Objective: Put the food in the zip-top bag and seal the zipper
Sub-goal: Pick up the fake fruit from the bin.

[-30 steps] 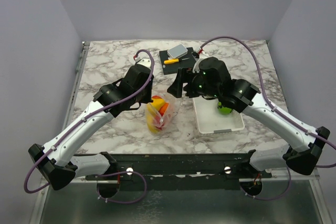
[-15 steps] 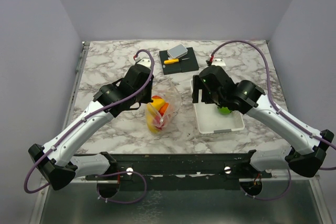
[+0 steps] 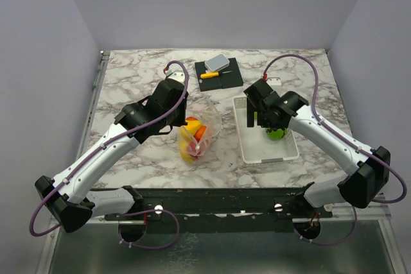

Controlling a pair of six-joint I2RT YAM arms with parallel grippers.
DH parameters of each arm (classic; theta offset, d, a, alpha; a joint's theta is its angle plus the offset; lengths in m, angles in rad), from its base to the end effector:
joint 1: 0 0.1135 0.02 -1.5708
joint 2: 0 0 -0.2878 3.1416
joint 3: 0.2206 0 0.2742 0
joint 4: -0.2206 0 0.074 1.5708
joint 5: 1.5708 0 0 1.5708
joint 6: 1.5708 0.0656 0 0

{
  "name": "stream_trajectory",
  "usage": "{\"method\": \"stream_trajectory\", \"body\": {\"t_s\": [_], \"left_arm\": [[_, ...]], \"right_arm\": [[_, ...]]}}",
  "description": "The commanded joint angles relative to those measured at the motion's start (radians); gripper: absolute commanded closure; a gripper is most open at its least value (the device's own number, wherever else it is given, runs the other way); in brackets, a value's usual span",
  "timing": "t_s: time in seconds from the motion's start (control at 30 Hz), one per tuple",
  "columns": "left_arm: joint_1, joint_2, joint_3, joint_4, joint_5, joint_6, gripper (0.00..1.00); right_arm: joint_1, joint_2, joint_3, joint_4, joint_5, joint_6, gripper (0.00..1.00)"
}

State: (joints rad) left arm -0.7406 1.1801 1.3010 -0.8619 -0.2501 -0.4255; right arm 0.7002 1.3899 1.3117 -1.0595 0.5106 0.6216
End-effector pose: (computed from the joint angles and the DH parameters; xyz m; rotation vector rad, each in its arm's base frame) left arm 0.2104 -0.1704 0.3786 0.2352 2.2920 -0.3165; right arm 0.2460 0.1654 0.3164 0.0450 2.4929 -0.1767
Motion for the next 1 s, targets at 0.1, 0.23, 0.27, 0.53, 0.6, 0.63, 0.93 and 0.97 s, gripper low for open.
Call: {"method": "stream_trajectory", "body": {"t_s": [0.1,0.23,0.27,0.53,0.6,0.63,0.93,0.97], "left_arm": [[0.004,-0.004,-0.003,0.009,0.02,0.003,1.0],[0.005,-0.001,-0.003,0.01,0.02,0.007,1.0],[0.005,0.001,-0.003,0.011,0.02,0.008,1.0],[0.006,-0.001,-0.005,0.007,0.016,0.017,1.0],[0.006,0.001,-0.005,0.007,0.015,0.018,1.0],[0.006,0.001,-0.005,0.006,0.015,0.02,1.0],[0.009,0.011,0.001,0.004,0.015,0.025,1.0],[0.009,0.013,0.001,0.004,0.017,0.025,1.0]], "right_arm": [[-0.113,0.032,-0.067,0.066,-0.007,-0.036,0.0],[-0.154,0.051,-0.098,0.109,-0.034,-0.044,0.0],[-0.163,0.058,-0.102,0.116,-0.039,-0.046,0.0],[-0.226,0.104,-0.138,0.186,-0.083,-0.069,0.0],[-0.235,0.118,-0.145,0.198,-0.09,-0.07,0.0],[-0.24,0.125,-0.148,0.203,-0.09,-0.071,0.0],[-0.273,0.173,-0.171,0.235,-0.043,-0.074,0.0],[-0.276,0.18,-0.173,0.237,-0.041,-0.074,0.0]]}}
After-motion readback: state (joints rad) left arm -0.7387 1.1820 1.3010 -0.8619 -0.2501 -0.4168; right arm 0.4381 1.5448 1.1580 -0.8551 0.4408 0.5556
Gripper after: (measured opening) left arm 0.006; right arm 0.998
